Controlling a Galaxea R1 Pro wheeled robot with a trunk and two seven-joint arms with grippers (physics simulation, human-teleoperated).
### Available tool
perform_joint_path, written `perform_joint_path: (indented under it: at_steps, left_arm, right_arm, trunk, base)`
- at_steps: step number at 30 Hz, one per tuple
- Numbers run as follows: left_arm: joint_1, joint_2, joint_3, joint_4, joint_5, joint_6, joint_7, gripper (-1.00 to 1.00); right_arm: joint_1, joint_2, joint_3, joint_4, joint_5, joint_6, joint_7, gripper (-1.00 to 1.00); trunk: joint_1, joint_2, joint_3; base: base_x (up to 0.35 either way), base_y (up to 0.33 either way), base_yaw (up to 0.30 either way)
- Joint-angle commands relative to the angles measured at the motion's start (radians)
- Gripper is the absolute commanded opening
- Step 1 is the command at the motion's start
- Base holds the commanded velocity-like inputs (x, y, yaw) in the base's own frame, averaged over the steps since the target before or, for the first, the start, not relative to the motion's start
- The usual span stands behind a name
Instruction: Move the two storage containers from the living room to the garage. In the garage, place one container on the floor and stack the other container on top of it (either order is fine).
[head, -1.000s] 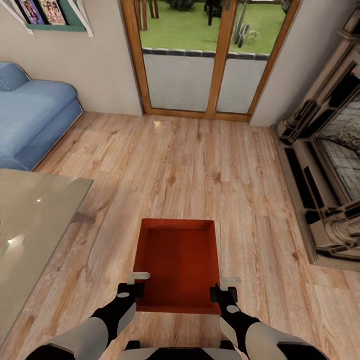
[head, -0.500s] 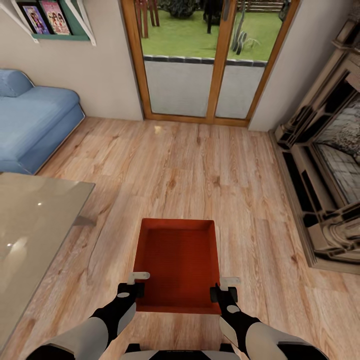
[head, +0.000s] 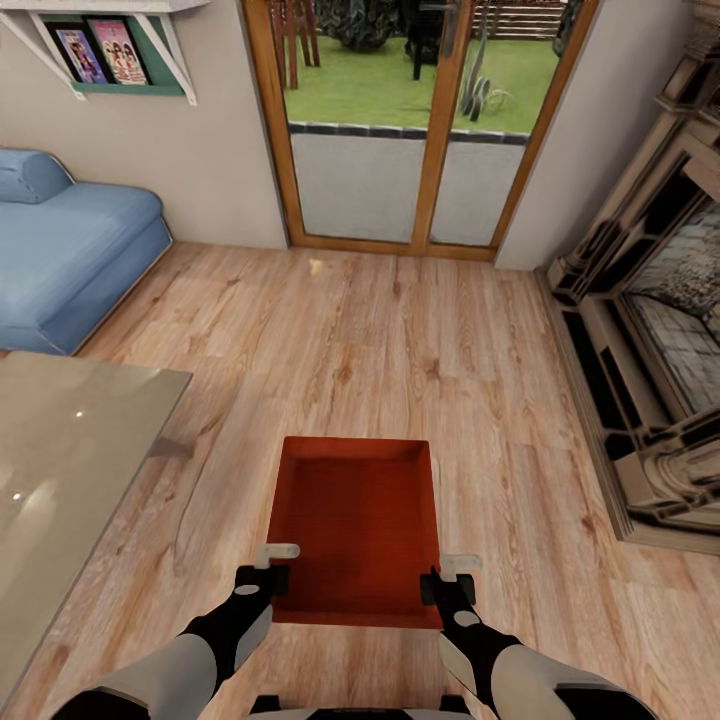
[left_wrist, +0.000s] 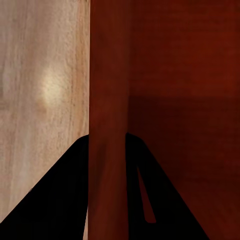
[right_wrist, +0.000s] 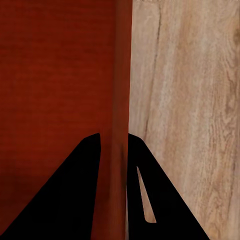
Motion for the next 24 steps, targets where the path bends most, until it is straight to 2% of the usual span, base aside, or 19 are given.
perform_joint_path:
  at_steps: [1, 24]
  left_arm:
    - [-0.002, 0.000, 0.049, 0.003, 0.074, -0.003, 0.013, -1.00]
    - [-0.002, 0.000, 0.049, 0.004, 0.076, -0.003, 0.013, -1.00]
  right_arm:
    - [0.000, 0.000, -0.025, -0.002, 0.003, -0.007, -0.076, -1.00]
    - [0.000, 0.000, -0.025, -0.002, 0.003, -0.010, -0.076, -1.00]
  trunk:
    - [0.000, -0.001, 0.001]
    - [0.000, -0.001, 0.026]
  base:
    - [0.000, 0.000, 0.000]
    - [0.000, 0.000, 0.000]
